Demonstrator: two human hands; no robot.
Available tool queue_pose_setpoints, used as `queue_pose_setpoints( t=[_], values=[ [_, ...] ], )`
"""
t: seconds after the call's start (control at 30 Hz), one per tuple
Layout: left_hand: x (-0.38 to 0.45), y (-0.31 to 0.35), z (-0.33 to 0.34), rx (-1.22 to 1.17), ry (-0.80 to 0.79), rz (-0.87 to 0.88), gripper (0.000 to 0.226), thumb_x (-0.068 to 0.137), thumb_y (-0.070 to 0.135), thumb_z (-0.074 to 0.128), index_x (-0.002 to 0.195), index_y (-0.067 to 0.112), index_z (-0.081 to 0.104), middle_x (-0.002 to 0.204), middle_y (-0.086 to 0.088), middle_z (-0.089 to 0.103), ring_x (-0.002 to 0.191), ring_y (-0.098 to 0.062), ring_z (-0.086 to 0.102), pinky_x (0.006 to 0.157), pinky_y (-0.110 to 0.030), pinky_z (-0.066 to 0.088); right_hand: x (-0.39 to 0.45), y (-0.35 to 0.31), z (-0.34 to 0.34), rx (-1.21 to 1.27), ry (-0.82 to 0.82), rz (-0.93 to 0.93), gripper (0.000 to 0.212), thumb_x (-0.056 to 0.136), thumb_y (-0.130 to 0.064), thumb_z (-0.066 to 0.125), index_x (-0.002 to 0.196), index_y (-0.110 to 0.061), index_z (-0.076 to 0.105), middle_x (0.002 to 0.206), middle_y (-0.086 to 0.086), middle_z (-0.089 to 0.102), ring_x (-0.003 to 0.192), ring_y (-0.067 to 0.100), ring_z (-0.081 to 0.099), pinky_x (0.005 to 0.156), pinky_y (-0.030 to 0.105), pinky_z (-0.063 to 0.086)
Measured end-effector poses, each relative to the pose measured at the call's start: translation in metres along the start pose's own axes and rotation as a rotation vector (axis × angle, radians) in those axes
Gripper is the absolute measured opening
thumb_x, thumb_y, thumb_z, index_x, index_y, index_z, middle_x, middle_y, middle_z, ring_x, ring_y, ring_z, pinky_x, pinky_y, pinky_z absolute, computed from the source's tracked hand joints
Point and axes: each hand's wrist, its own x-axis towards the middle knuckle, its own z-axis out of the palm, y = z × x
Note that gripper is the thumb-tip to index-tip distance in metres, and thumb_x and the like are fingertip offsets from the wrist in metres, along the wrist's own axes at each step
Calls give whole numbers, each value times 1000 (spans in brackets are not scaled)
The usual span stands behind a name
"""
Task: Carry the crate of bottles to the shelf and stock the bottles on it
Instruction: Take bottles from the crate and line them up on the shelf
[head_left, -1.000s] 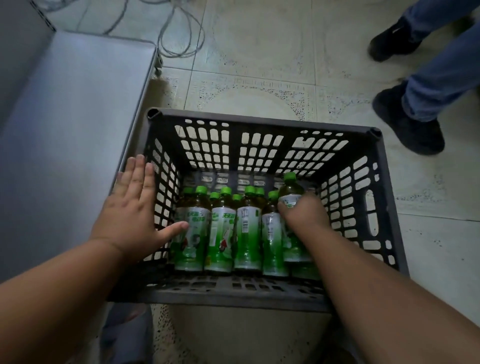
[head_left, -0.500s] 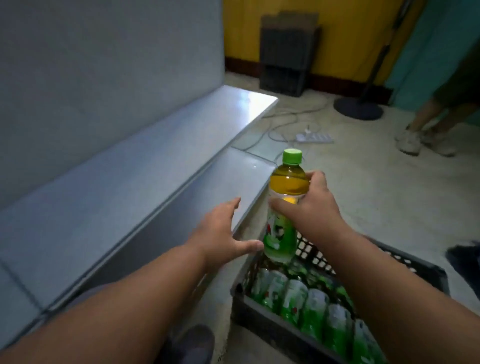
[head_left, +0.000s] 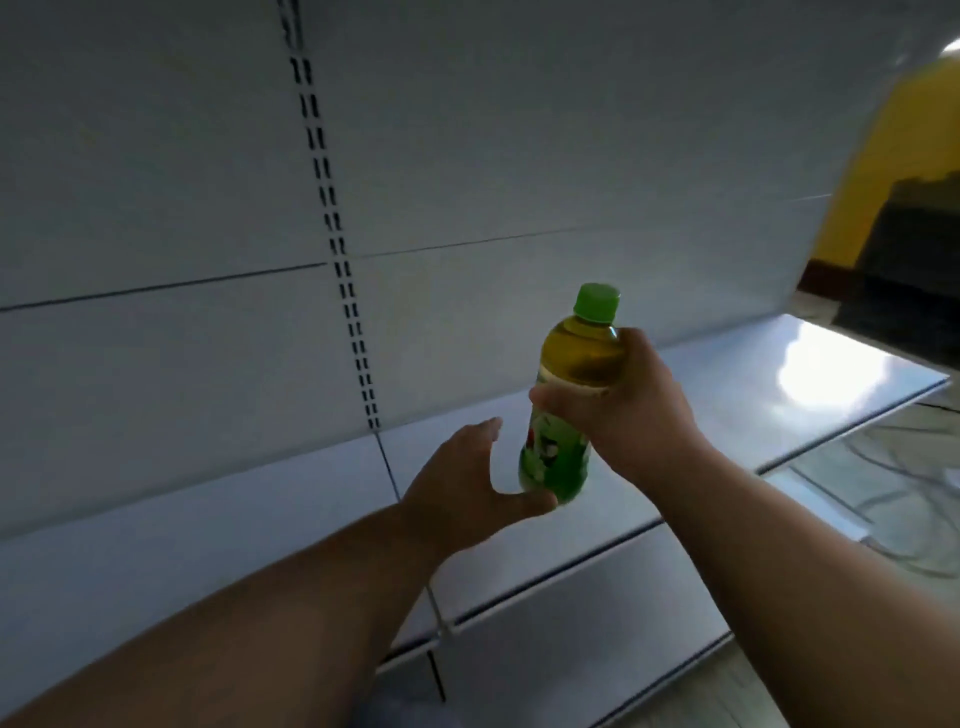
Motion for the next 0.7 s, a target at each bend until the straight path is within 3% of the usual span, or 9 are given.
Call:
queue_pose_setpoints(
  t=[0.1, 0.17, 0.27, 0.4, 0.53, 0.7],
  values=[
    [6, -35, 6, 131, 72, -116, 111, 67, 69, 75, 153, 19, 26, 156, 0, 33, 142, -17, 30, 111, -26, 27, 28, 10, 30, 11, -75, -11, 67, 62, -48, 89, 113, -32, 49, 99, -9, 64, 88, 13, 63, 74, 37, 54],
    [8, -56, 13, 271, 71, -260, 123, 69, 79, 64, 157, 14, 9, 165, -5, 12, 151, -21, 11, 121, -35, 15, 43, 19, 50, 1, -126, -29, 68, 56, -51, 89, 110, -33, 52, 98, -8, 66, 88, 15, 65, 75, 40, 57],
    [10, -75, 26, 385, 62, -348, 121, 76, 86, 42, 157, 9, -7, 165, -9, -12, 152, -24, -12, 123, -40, -2, 55, 27, 71, -8, -170, -63, 71, 58, -47, 91, 115, -34, 51, 101, -10, 65, 92, 15, 63, 80, 40, 56],
    [14, -84, 38, 489, 42, -352, 113, 80, 86, 21, 156, 8, -8, 165, -11, -14, 151, -24, -15, 122, -41, -6, 62, 34, 83, 39, -217, -103, 75, 60, -48, 89, 122, -31, 52, 104, -13, 64, 97, 13, 63, 81, 38, 55],
    [15, -87, 38, 513, 20, -370, 112, 79, 87, 15, 156, 11, -11, 164, -9, -18, 150, -21, -18, 122, -40, -6, 59, 64, 84, -64, -309, -99, 56, 65, -35, 90, 109, -28, 55, 105, -11, 66, 95, 11, 64, 79, 34, 58],
    [15, -84, 36, 525, -37, -399, 110, 81, 87, 17, 156, 12, -14, 163, -8, -22, 149, -20, -21, 122, -40, -7, 72, 73, 99, -208, -348, -151, 41, 75, -40, 83, 107, -25, 61, 102, -11, 66, 91, 10, 63, 72, 27, 53]
  ],
)
